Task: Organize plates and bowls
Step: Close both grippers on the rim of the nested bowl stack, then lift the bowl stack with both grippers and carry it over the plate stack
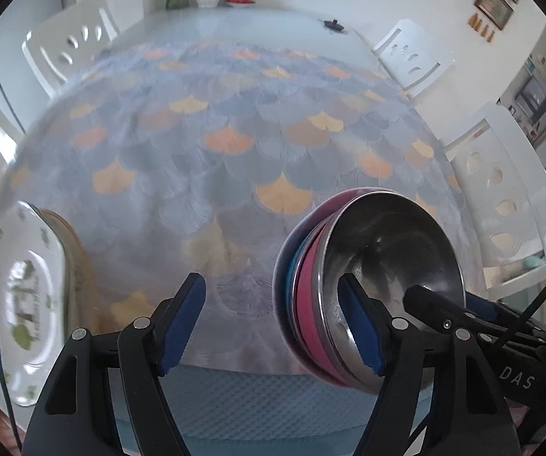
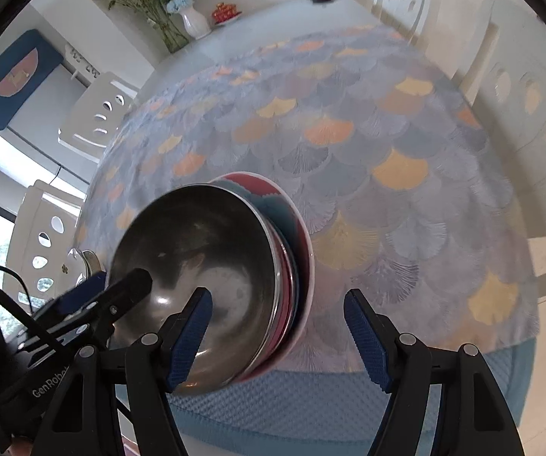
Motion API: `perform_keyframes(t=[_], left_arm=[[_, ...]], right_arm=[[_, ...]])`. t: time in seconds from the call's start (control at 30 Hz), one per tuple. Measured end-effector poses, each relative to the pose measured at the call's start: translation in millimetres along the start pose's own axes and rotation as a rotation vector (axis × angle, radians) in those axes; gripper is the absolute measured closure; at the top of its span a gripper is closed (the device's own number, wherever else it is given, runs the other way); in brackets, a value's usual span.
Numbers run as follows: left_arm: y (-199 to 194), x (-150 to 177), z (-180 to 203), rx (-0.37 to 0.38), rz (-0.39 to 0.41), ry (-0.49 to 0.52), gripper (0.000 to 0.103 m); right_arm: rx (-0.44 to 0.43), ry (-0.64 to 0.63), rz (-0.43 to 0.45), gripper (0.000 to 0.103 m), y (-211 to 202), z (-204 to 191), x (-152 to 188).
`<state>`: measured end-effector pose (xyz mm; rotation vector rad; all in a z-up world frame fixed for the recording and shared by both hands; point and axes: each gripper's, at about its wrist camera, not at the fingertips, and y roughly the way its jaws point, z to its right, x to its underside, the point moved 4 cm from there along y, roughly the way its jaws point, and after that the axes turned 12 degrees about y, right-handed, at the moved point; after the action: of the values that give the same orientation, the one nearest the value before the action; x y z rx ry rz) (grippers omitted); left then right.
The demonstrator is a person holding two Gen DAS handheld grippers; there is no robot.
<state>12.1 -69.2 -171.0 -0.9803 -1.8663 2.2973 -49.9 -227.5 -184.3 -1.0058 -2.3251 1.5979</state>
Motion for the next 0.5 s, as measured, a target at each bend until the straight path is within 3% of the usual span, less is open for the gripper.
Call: perform_keyframes(t=[0.17, 0.4, 0.47, 0.5], left_arm=[[13.5, 1.7, -4.1, 0.008, -0.021, -0.028, 0.033], [30.7, 1.0, -6.8, 0.097, -0.038, -0.068, 0.036], [36.4, 1.6, -5.9, 0.172, -0.046, -0.092, 0.050], [37.5, 1.5, -4.2, 0.205, -0.045, -0.099, 0.055]], right_arm=[[-0.017, 0.009, -0.032, 0.033, 15.1, 0.8, -6.8], [-0.060, -0.008, -0.028, 0.034, 25.8, -3.3, -14.7], [-0.089, -0.004, -0.031, 0.036, 28.3, -2.2, -16.1], [-0.111, 0.004, -0.046, 0.045, 31.0, -2.0, -16.0]])
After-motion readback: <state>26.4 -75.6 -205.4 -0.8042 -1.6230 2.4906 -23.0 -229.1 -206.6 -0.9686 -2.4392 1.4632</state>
